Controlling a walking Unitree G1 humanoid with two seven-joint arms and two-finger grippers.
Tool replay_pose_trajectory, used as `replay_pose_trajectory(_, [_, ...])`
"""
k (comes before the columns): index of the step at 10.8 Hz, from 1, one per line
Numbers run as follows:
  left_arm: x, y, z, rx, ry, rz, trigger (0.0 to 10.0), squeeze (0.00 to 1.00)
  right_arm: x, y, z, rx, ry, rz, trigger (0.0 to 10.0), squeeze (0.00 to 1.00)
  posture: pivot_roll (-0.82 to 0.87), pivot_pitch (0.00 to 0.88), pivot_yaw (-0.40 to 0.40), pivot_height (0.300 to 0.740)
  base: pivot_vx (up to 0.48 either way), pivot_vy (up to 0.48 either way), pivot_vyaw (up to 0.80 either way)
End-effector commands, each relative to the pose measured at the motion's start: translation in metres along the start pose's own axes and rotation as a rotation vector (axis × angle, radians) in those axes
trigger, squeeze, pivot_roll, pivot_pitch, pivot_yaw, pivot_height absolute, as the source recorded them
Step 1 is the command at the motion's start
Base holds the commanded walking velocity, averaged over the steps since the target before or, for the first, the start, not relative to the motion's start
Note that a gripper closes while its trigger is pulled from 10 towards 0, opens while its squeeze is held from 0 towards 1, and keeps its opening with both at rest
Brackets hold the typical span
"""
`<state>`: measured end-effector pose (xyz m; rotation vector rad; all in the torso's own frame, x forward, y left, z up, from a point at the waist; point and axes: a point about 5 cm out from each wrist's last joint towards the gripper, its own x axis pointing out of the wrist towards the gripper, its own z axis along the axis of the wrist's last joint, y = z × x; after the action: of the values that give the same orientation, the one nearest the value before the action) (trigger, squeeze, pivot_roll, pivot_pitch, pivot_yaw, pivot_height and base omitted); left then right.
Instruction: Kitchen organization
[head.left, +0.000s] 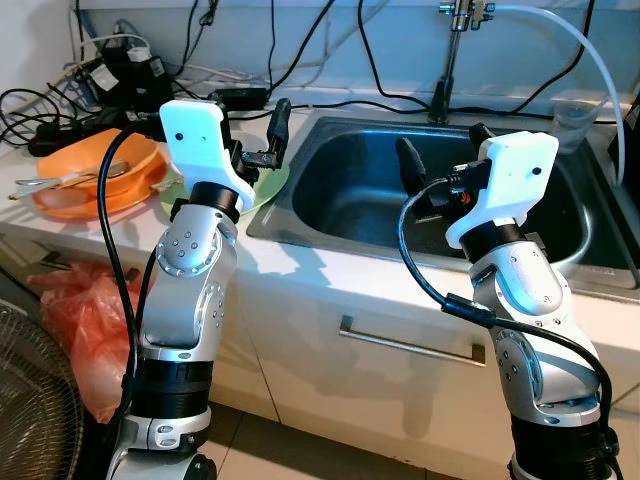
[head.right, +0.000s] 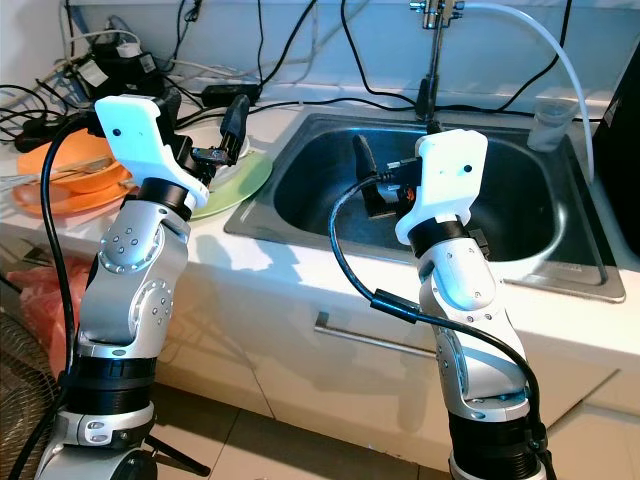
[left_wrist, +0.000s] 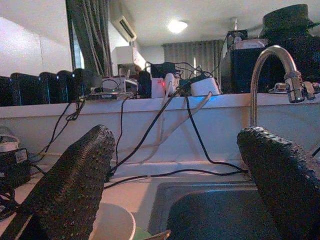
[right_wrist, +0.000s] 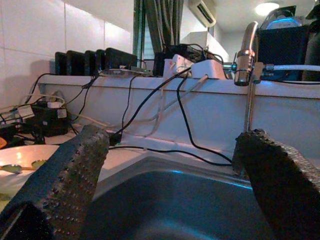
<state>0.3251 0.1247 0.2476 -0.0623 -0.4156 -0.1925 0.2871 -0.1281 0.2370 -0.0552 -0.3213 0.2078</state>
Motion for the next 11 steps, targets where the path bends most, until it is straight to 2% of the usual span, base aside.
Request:
replay_pose_trajectory(1, [0.000, 0.002, -0.001, 0.012, 0.013, 0.009, 10.0, 0.00, 0.001, 0.002, 0.002, -0.003, -0.010, 0.014, 10.0, 0.00, -0.07, 0.000, 0.082, 0.740, 0.000, 0.000, 0.00])
replay_pose_trajectory(3, [-0.001, 0.000, -0.008, 0.019, 0.036, 0.004, 10.0, 0.00, 0.001, 0.003, 0.002, 0.000, -0.008, 0.016, 10.0, 0.00, -0.07, 0.000, 0.082, 0.740, 0.000, 0.000, 0.00])
replay_pose_trajectory(5, [-0.004, 0.007, -0.024, 0.024, 0.098, 0.042, 10.0, 0.00, 0.000, 0.006, -0.001, 0.006, 0.007, 0.037, 10.0, 0.00, -0.08, 0.000, 0.085, 0.740, 0.000, 0.000, 0.00])
replay_pose_trajectory(8, [-0.007, 0.020, -0.036, 0.091, 0.126, 0.083, 10.0, 0.00, -0.010, 0.017, -0.012, 0.016, 0.077, 0.147, 10.0, 0.00, -0.07, 0.000, 0.079, 0.740, 0.000, 0.000, 0.00])
replay_pose_trajectory(9, [-0.007, 0.026, -0.039, 0.107, 0.133, 0.097, 10.0, 0.00, -0.013, 0.017, -0.014, 0.021, 0.088, 0.156, 10.0, 0.00, -0.07, 0.000, 0.080, 0.740, 0.000, 0.000, 0.00])
replay_pose_trajectory(11, [-0.007, 0.033, -0.044, 0.150, 0.145, 0.093, 10.0, 0.00, -0.014, 0.027, -0.014, 0.061, 0.091, 0.193, 10.0, 0.00, -0.06, 0.000, 0.084, 0.740, 0.000, 0.000, 0.00])
